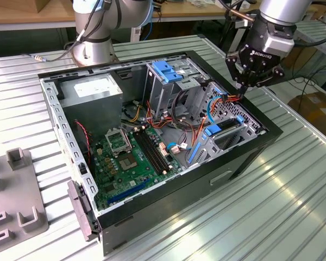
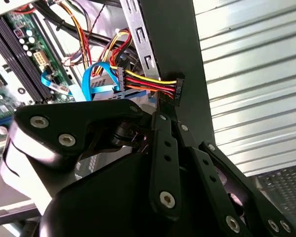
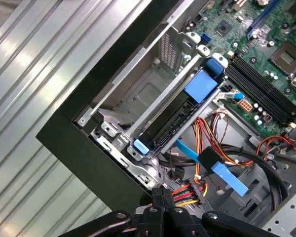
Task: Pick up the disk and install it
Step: 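Insert the first disk wire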
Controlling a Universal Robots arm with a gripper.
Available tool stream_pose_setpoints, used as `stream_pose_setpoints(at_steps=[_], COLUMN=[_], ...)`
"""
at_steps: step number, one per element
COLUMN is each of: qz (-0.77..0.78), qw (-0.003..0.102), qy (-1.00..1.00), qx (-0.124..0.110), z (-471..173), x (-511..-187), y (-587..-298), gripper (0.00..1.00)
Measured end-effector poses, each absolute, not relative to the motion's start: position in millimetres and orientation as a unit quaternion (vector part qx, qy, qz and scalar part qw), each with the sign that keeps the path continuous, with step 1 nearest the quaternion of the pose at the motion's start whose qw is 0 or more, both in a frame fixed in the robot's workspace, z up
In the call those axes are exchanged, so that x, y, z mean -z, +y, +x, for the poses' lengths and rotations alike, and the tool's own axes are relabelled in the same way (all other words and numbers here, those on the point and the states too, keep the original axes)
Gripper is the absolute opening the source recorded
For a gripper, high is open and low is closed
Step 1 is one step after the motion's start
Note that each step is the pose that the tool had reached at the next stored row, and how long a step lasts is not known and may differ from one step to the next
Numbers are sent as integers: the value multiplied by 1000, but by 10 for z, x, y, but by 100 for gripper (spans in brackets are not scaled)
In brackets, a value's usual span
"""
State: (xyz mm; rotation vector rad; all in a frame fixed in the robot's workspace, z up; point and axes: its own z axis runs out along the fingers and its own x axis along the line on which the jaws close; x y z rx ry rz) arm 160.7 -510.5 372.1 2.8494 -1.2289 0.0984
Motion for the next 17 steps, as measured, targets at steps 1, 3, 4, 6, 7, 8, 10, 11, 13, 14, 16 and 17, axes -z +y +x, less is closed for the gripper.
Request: stream_pose_setpoints(at_steps=[1,3,4,6,7,8,10,11,13,14,16,17], qz=[920,925,926,927,927,927,927,927,927,927,927,927], qw=[18,18,18,18,18,18,18,18,18,18,18,18], qy=[-390,-379,-376,-374,-374,-374,-374,-374,-374,-374,-374,-374], qx=[-32,-32,-32,-32,-32,-32,-32,-32,-32,-32,-32,-32], z=[1611,1626,1632,1632,1632,1633,1633,1633,1633,1633,1633,1633], x=[-3722,-3721,-3721,-3721,-3722,-3721,-3721,-3721,-3721,-3721,-3721,-3722], y=[-5104,-5105,-5104,-5104,-5104,-5105,-5105,-5105,-5105,-5105,-5104,-5104], gripper=[11,11,11,11,11,11,11,11,11,11,11,11])
